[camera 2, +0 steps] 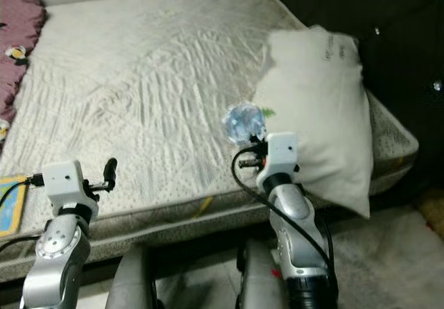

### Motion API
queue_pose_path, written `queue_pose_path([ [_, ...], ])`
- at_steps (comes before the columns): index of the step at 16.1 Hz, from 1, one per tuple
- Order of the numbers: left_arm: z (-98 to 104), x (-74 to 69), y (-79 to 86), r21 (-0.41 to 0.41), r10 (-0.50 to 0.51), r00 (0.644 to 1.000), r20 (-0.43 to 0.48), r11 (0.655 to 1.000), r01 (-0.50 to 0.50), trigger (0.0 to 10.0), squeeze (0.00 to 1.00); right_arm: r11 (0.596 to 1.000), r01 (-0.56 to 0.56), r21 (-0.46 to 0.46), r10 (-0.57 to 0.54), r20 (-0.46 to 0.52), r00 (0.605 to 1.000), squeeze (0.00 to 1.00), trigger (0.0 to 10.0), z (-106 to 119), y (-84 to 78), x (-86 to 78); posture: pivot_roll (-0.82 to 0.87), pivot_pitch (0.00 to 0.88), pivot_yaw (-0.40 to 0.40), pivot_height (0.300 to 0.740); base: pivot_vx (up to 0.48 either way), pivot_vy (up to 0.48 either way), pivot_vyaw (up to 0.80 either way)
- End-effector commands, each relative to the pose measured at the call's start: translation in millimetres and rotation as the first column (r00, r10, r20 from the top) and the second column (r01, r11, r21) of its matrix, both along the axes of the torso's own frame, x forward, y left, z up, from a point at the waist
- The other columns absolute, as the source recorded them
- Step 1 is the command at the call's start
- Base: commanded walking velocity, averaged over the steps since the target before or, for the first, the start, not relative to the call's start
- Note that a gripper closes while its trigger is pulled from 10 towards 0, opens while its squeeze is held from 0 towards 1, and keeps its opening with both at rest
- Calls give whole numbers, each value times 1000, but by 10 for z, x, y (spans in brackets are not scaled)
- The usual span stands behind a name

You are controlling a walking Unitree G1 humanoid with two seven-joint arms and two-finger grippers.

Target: Clean up the room

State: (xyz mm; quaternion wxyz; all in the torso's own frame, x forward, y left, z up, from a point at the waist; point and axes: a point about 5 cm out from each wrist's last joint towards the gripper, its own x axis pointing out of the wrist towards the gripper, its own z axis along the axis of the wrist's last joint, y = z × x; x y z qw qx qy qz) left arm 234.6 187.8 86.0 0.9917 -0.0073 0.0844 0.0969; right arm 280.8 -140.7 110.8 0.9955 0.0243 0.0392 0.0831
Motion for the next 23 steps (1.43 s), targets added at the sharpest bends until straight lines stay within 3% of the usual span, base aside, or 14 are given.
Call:
queue_pose_path([
  [1,-28,-20,52,6,25,1000,-18,1000,-25,10000,0,1000,6,0,-6,3,1000,0,10000,13,1,16,-58,0,22,703,0,0,0],
  [4,52,68,26,6,11,1000,18,1000,-11,10000,0,1000,-5,-3,5,14,1000,0,10000,51,49,80,-55,0,10,740,0,0,0],
  [7,103,139,-4,-3,12,999,46,1000,-12,10000,0,1000,17,2,-17,23,1000,0,10000,84,26,168,-51,0,5,740,0,0,0],
  [12,86,129,-35,-14,-9,999,39,1000,10,10000,0,998,70,6,-70,6,998,0,10000,28,-74,122,-53,0,4,740,0,0,0],
  [23,78,142,-51,-19,-13,999,37,1000,14,10000,0,997,74,15,-74,-5,997,0,10000,-5,-56,151,-42,0,-3,740,0,437,0],
])
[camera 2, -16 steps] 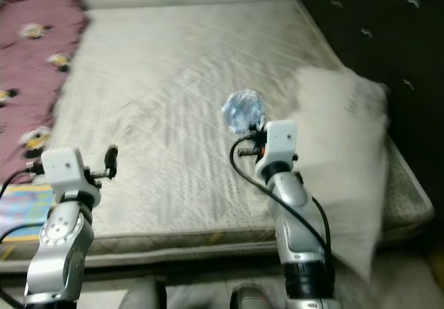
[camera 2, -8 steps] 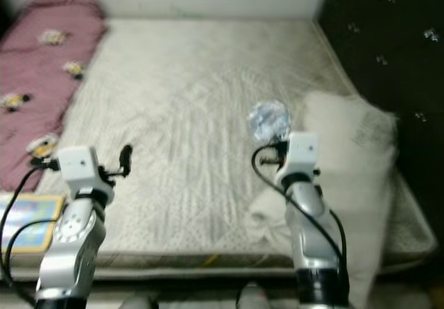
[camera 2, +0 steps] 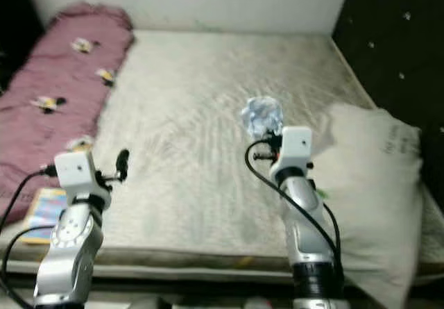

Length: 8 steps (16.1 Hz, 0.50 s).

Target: Clean up the room

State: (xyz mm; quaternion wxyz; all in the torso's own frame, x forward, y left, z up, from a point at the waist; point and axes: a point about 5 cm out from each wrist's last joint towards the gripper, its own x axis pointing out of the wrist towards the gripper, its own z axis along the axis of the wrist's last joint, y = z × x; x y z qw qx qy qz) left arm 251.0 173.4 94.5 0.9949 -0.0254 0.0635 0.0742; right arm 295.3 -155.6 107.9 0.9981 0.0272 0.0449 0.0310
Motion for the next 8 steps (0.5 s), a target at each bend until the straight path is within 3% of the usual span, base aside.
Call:
queue_pose_path([
  [1,-8,-21,86,15,27,1000,-10,1000,-27,10000,0,999,-27,20,27,10,1000,0,10000,20,89,-2,-42,0,-3,740,0,480,0],
  [2,-9,-21,81,15,24,1000,-9,1000,-24,10000,0,999,-31,16,31,2,1000,0,10000,9,95,-6,-42,0,-3,740,0,480,0],
  [5,1,-12,73,15,22,1000,-6,1000,-22,10000,0,999,-32,31,32,-13,999,0,10000,-15,113,3,-35,0,-5,740,0,480,-723],
  [8,3,-30,85,14,32,999,-5,999,-32,10000,0,999,-42,25,42,-3,999,0,10000,-8,125,19,-27,0,-11,740,0,480,0],
])
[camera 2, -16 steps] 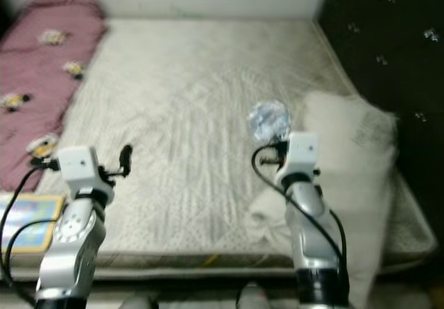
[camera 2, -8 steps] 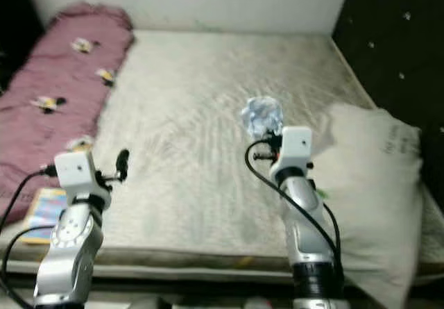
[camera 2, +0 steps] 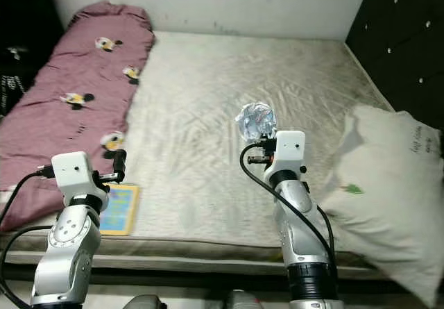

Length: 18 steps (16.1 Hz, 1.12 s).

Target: Clean up the room

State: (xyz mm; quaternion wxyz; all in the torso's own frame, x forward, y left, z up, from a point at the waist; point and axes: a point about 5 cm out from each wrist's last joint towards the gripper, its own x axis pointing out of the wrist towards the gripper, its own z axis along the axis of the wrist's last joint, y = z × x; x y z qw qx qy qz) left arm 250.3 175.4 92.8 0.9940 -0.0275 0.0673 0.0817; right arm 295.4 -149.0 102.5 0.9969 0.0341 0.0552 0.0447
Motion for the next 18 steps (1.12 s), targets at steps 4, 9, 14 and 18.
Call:
queue_pose_path([
  [4,23,-18,54,17,17,1000,6,1000,-17,10000,0,1000,-22,3,22,14,1000,0,10000,37,66,31,-25,0,-16,740,0,480,0],
  [9,31,-4,46,16,12,1000,11,1000,-13,10000,0,1000,-29,-4,29,10,1000,0,10000,28,78,35,-27,0,-17,740,0,480,0],
  [14,31,-12,52,17,20,1000,9,1000,-20,10000,0,999,-41,2,41,13,999,0,10000,23,105,34,-24,0,-18,740,0,480,0],
  [18,40,2,58,19,20,1000,12,1000,-20,10000,0,996,-85,6,85,35,996,0,10000,49,168,34,-25,0,-12,740,0,480,114],
])
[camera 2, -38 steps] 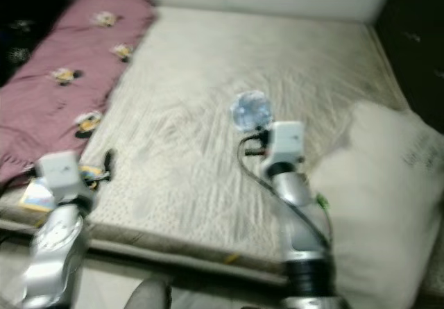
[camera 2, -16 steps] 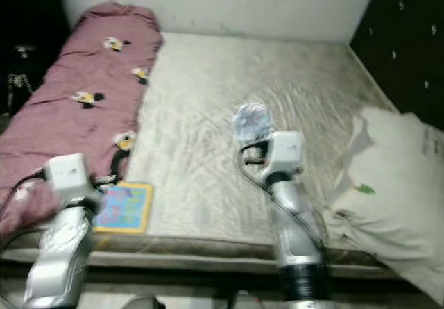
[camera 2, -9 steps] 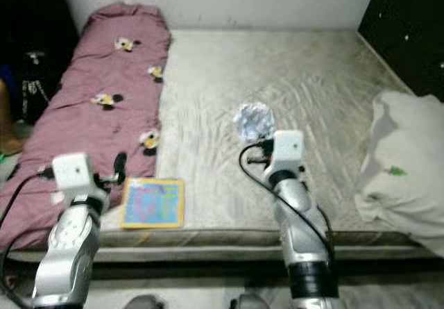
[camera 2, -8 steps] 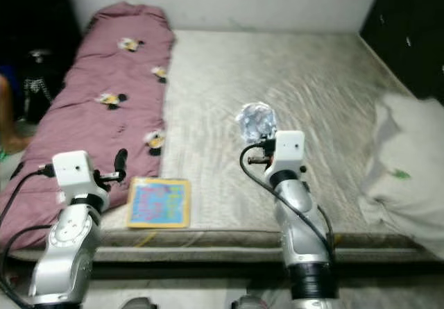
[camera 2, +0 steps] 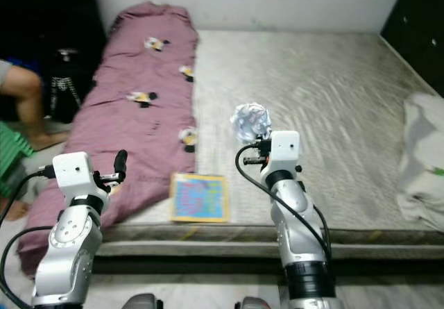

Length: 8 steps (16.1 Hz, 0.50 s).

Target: Clean up the room

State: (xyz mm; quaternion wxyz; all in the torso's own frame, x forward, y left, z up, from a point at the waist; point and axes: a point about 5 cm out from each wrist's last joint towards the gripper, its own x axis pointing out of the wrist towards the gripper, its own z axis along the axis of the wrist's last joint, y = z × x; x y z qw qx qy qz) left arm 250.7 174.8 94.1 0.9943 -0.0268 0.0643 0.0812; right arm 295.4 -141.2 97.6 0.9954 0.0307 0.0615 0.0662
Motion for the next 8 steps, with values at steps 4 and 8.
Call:
queue_pose_path([
  [4,29,11,55,17,17,1000,7,1000,-17,10000,0,999,-50,3,50,57,997,0,10000,115,124,46,-26,0,-10,740,0,480,720],
  [8,35,22,55,17,18,1000,9,1000,-18,10000,0,999,-48,2,48,56,997,0,10000,112,127,59,-26,0,-10,740,0,480,0],
])
